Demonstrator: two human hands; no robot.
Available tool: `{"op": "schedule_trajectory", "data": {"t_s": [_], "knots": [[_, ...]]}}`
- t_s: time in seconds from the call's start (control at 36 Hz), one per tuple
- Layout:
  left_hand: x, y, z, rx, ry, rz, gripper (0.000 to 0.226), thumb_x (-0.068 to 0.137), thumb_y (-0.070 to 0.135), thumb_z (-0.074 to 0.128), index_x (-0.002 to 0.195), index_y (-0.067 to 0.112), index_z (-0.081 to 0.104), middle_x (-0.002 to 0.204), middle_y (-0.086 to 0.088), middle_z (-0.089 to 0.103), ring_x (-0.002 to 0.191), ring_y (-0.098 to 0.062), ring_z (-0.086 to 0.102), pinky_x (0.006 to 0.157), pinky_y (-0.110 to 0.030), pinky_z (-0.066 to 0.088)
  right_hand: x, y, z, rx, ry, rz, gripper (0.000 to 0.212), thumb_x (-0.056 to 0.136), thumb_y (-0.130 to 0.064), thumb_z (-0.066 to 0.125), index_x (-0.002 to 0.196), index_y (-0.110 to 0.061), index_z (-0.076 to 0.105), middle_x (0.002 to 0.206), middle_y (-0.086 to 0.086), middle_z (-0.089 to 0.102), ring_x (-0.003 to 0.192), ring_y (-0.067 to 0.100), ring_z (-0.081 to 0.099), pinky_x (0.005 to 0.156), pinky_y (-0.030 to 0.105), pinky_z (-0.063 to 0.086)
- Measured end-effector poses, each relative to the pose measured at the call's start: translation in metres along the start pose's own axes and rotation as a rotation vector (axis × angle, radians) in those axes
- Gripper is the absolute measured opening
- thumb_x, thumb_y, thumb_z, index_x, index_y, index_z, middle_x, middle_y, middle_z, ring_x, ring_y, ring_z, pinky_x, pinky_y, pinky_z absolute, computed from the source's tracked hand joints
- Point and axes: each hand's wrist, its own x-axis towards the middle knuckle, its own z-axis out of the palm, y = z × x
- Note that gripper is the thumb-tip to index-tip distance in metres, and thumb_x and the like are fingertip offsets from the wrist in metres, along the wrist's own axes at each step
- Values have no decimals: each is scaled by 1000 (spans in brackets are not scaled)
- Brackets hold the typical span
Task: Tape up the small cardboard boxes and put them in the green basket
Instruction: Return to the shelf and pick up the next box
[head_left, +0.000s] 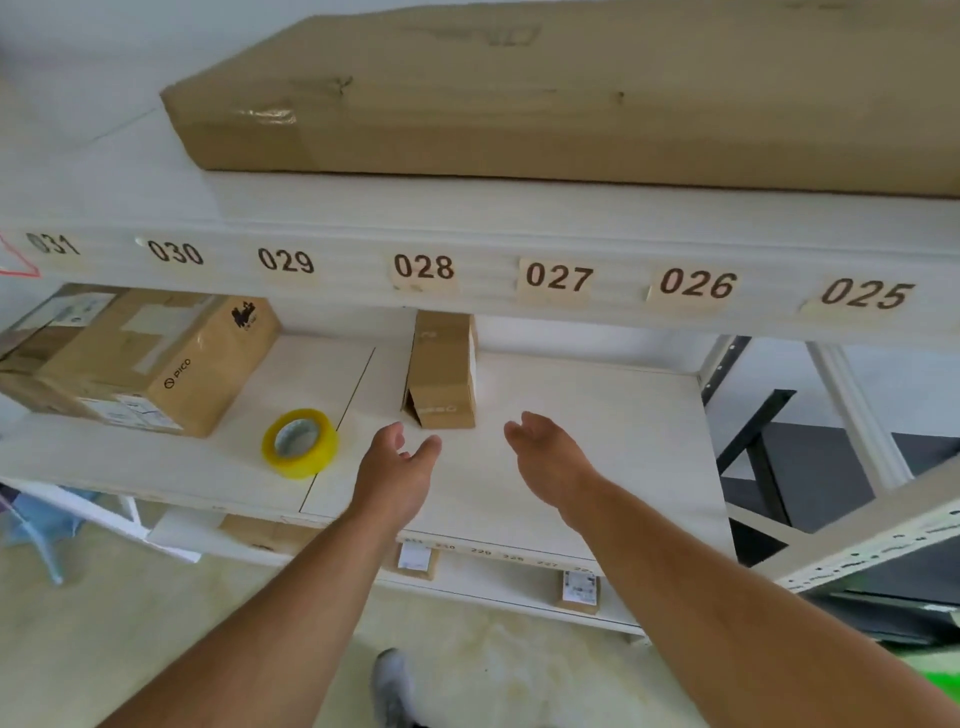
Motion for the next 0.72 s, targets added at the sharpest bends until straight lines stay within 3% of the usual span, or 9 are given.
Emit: {"op": "schedule_trajectory", "data": {"t_s": [0.17,0.28,0.36,0.44,0.53,0.64,0.72], "knots": [[53,1,-11,-1,-50,1,65,97,41,60,153,21,33,155,2,41,136,-23,45,97,-33,37,38,-19,22,-2,51,12,59,107,-42,37,160,-19,28,166,2,29,151,24,30,120,37,24],[92,1,-13,39,-106,68,52,100,32,55,147,18,39,126,6,47,108,-14,44,88,-29,34,72,-30,45,55,83,33,60,105,-41,39,160,-19,28,165,3,31,149,26,32,119,39,26],[120,1,-11,62,-164,111,51,99,28,55,147,17,40,121,2,51,102,-12,42,86,-27,34,98,-37,62,78,102,39,62,104,-43,40,160,-20,27,163,4,34,146,27,38,119,40,30],[141,1,-10,66,-214,126,48,99,26,56,144,24,42,116,3,52,100,-13,45,85,-27,35,117,-40,73,80,97,33,59,105,-43,39,158,-19,29,151,3,46,127,23,49,107,36,39],[164,-8,-7,106,-275,116,27,94,29,58,120,30,52,114,12,60,94,-8,56,75,-25,41,130,-41,83,63,104,12,44,107,-36,39,146,-16,44,133,6,54,109,22,50,92,32,40],[184,-22,-4,90,-362,87,37,84,32,62,121,34,55,119,13,65,110,-11,60,88,-30,46,134,-40,93,62,86,-6,33,105,-23,38,132,-11,54,126,12,60,94,20,51,66,23,41],[191,-29,-4,95,-386,83,56,75,40,63,130,35,56,124,13,66,113,-12,61,98,-36,50,131,-38,92,43,86,5,37,103,-29,38,132,-16,57,120,7,62,99,21,57,78,31,44]]}}
